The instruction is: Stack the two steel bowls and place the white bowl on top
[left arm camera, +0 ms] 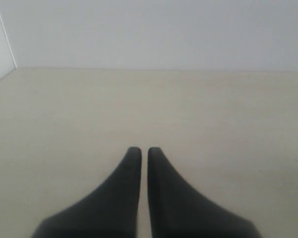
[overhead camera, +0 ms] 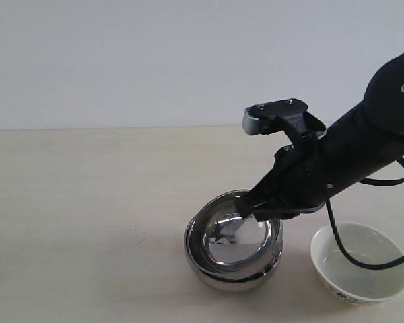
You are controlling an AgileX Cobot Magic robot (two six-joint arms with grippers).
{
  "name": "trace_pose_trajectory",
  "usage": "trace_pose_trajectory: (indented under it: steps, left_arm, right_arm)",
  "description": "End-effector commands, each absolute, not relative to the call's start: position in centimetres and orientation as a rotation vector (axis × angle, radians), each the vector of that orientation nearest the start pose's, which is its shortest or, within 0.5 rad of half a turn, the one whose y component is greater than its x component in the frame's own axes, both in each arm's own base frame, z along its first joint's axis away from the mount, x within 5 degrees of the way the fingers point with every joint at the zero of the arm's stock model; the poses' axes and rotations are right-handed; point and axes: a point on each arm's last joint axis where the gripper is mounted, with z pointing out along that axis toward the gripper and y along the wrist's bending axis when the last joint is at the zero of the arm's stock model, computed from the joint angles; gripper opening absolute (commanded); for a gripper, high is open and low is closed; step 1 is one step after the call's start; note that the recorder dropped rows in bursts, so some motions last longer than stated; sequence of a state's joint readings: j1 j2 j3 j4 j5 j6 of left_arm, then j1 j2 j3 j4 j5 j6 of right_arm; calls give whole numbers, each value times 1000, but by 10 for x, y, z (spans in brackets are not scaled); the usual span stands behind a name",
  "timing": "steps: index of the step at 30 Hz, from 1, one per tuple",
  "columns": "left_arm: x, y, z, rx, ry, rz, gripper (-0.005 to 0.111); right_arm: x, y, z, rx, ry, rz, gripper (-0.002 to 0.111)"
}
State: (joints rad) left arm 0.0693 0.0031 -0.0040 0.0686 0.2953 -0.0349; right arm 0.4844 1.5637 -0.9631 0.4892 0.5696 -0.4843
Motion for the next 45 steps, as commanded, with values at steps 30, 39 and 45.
trace_pose_trajectory:
  steps: [30, 39, 45]
  left_arm:
    - [54, 6, 186, -53, 1779, 89, 4]
    - [54, 6, 186, -53, 1779, 89, 4]
    - [54, 6, 186, -53, 1779, 89, 4]
  right_arm:
    - [283, 167, 201, -734, 2567, 278, 0]
    - [281, 167, 236, -793, 2454, 279, 5]
    - [279, 166, 240, -848, 2461, 260, 50]
